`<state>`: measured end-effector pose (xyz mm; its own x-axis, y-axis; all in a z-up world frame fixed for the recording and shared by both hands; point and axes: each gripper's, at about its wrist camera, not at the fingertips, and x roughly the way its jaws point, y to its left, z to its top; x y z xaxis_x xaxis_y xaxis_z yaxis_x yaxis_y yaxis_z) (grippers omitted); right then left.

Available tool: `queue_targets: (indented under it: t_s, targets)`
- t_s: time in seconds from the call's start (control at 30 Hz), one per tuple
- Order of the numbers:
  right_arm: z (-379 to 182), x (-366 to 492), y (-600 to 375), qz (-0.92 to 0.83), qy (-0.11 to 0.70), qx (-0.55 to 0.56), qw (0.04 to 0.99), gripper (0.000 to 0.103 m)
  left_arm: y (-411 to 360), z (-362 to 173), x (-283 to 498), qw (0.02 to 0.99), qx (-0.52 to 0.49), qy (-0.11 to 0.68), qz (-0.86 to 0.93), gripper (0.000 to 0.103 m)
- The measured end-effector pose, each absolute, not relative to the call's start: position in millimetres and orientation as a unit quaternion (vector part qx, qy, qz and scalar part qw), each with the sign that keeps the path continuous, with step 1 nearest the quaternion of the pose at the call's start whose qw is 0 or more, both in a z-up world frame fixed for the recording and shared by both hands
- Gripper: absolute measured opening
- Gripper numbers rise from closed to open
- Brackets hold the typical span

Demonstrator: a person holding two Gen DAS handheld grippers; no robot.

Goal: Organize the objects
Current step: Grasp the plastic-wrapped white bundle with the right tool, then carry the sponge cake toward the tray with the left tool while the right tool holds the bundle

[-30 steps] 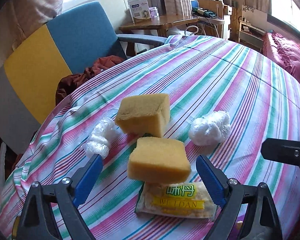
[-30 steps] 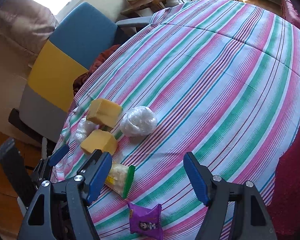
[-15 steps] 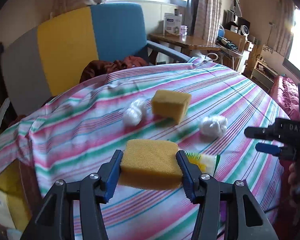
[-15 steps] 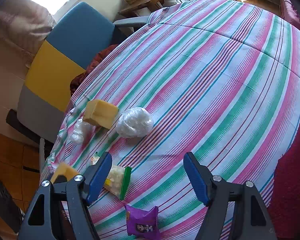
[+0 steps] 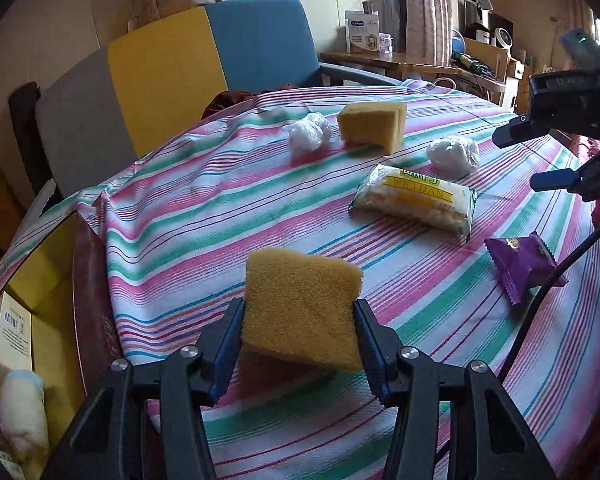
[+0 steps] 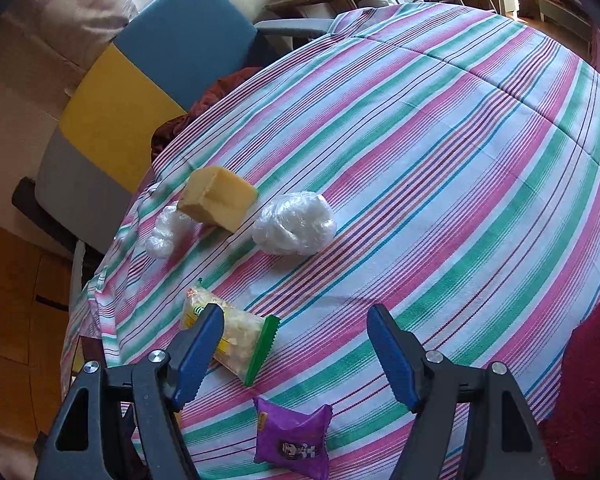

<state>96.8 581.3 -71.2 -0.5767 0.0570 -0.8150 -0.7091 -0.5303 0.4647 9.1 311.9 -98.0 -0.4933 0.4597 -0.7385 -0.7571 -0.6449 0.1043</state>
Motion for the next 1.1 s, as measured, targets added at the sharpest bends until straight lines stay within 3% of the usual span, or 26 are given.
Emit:
queue_targets:
  t_s: [0.43, 0.93, 0.97, 1.0, 1.03, 1.1]
  targets:
    - [-77.6, 94.7, 580.9, 0.775, 0.409, -0.403, 0.265, 0.075, 312.3, -105.3, 8.7, 0.359, -0.345, 0.216, 0.84, 0.055]
    - [-93.6, -3.5, 608.2, 0.767, 0.283, -0.488, 0.306, 0.077, 308.9, -108.7, 0.7, 0.368, -0.362, 0.19, 0.835, 0.058]
    - [-97.0, -6.8, 608.7, 0.767, 0.273, -0.493, 0.307, 0.074, 308.9, -108.9, 0.8, 0.368, -0.362, 0.191, 0.835, 0.058]
    - [-99.5, -8.5, 607.8, 0.768, 0.265, -0.497, 0.304, 0.056, 309.1, -109.1, 0.9, 0.368, -0.362, 0.191, 0.835, 0.058]
    - [-98.2, -7.2, 606.1, 0.773, 0.257, -0.494, 0.304, 0.056, 308.9, -109.1, 0.7, 0.368, -0.362, 0.19, 0.835, 0.058]
    - [-90.7, -1.4, 601.0, 0.787, 0.251, -0.48, 0.295, 0.044, 309.0, -109.1, 0.7, 0.368, -0.362, 0.191, 0.835, 0.058]
